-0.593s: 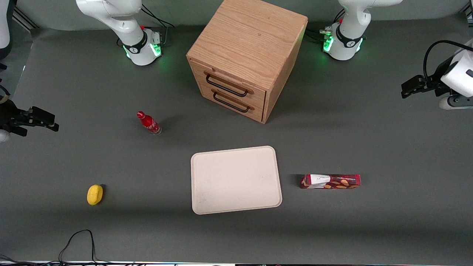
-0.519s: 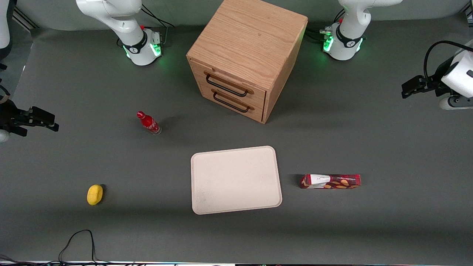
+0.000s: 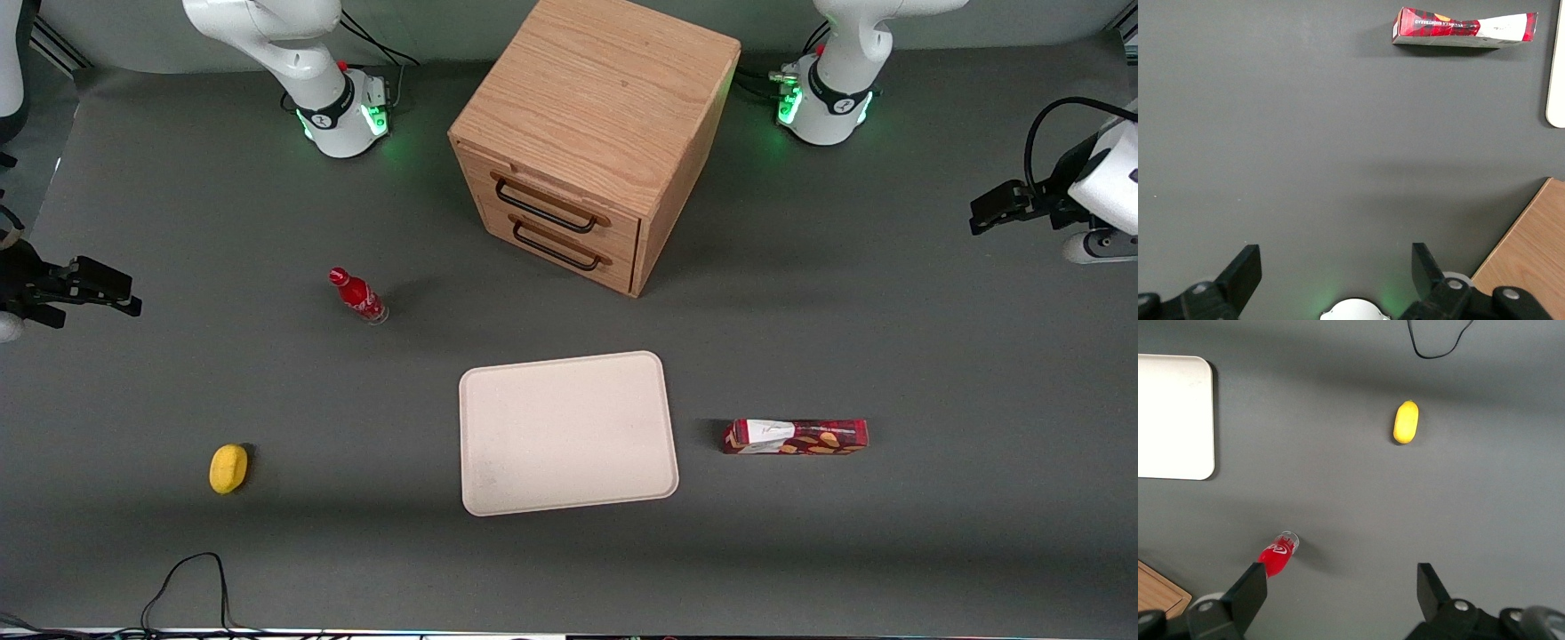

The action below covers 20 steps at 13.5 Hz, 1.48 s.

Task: Place red cookie box on tray
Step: 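Lift the open left gripper from rest and swing it toward the cookie box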

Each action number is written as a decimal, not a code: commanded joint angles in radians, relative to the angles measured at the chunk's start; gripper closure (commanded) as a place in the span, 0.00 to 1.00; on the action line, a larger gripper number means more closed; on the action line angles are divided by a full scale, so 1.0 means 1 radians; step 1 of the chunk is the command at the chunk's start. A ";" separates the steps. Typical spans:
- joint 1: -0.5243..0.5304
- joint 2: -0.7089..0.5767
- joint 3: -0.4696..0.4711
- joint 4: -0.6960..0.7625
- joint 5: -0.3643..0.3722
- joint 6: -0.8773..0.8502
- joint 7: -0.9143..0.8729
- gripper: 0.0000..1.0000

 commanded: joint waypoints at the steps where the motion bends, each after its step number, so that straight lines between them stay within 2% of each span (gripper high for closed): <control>1: -0.003 0.018 -0.004 0.028 0.000 -0.031 0.030 0.00; 7: -0.019 0.032 -0.015 0.030 -0.013 -0.047 0.047 0.00; 10: -0.066 0.055 -0.021 0.059 -0.023 -0.045 0.076 0.00; 13: -0.115 0.176 -0.023 0.200 -0.129 -0.050 0.073 0.00; 16: -0.201 0.308 -0.036 0.376 -0.128 -0.053 0.073 0.00; 18: -0.229 0.332 -0.044 0.406 -0.128 -0.053 0.169 0.00; 20: -0.227 0.332 -0.046 0.401 -0.117 -0.056 0.403 0.00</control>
